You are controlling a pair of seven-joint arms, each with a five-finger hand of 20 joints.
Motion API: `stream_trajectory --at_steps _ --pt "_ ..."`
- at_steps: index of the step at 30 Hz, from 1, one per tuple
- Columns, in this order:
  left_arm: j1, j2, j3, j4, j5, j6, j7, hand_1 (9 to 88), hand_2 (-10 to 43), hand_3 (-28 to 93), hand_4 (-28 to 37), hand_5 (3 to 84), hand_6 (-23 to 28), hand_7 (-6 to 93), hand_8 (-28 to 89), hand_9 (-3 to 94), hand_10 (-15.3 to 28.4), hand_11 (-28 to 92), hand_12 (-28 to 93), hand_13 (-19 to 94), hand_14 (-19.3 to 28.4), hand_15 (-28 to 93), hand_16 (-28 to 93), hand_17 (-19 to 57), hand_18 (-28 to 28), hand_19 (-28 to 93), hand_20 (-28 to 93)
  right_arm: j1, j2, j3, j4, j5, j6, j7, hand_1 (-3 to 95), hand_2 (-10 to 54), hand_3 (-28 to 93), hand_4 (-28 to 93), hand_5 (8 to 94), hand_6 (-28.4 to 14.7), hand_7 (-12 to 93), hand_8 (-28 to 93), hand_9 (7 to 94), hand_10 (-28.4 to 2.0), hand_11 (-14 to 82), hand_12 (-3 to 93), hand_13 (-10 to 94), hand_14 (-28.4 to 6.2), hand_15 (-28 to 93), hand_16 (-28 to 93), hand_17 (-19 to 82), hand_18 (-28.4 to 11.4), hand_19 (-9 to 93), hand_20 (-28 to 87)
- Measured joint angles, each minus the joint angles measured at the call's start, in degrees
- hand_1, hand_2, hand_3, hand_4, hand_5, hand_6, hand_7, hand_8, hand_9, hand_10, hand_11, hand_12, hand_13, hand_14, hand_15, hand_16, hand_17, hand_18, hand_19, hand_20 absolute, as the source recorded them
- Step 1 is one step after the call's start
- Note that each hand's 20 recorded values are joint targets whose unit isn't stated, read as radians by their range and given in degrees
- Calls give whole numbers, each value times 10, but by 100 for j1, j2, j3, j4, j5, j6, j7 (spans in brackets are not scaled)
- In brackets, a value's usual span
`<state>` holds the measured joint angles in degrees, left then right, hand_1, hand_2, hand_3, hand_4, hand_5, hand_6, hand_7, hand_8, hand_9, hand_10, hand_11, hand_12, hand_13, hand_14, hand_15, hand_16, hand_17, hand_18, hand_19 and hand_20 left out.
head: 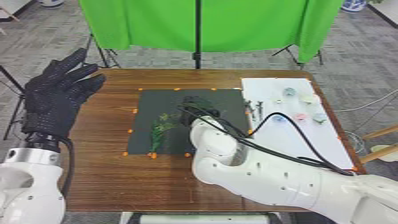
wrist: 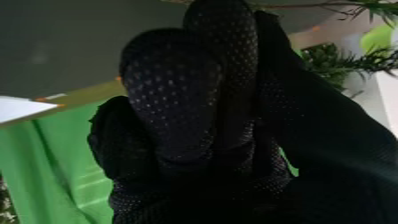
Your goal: Arrange flowers
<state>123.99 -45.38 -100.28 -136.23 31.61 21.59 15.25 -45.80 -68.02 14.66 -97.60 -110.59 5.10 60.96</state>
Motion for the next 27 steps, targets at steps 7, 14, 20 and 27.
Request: stream_trajectory --at_steps 7,14,20,27 --pt "-41 32 28 21 13 -53 -10 210 113 759 -283 354 100 131 -90 301 201 284 99 235 274 556 -116 -75 248 645 88 -160 -182 148 140 73 -56 173 537 -95 721 -283 862 -18 221 90 937 -94 336 184 937 -38 523 208 601 -163 932 335" --pt "-235 47 164 75 20 -94 -61 210 113 757 -283 354 100 130 -90 301 202 284 99 235 275 555 -116 -75 248 645 88 -280 -287 174 215 123 -157 273 508 -95 702 -282 842 -25 197 72 937 -99 318 181 930 -44 526 211 596 -166 932 342" --pt "-288 56 172 87 29 -133 -71 210 112 758 -283 354 100 131 -90 301 203 284 99 236 274 555 -116 -75 248 645 88 -277 -295 129 217 202 -304 325 488 -95 678 -281 828 -30 184 64 936 -100 305 186 921 -45 531 210 590 -168 932 345" --pt "-304 73 194 100 31 -152 -70 210 110 759 -283 354 100 131 -90 300 202 284 99 235 275 556 -116 -75 248 645 87 -175 -295 -50 217 212 -240 357 463 -95 688 -282 822 -31 180 58 937 -101 302 190 920 -44 533 205 594 -166 932 342"
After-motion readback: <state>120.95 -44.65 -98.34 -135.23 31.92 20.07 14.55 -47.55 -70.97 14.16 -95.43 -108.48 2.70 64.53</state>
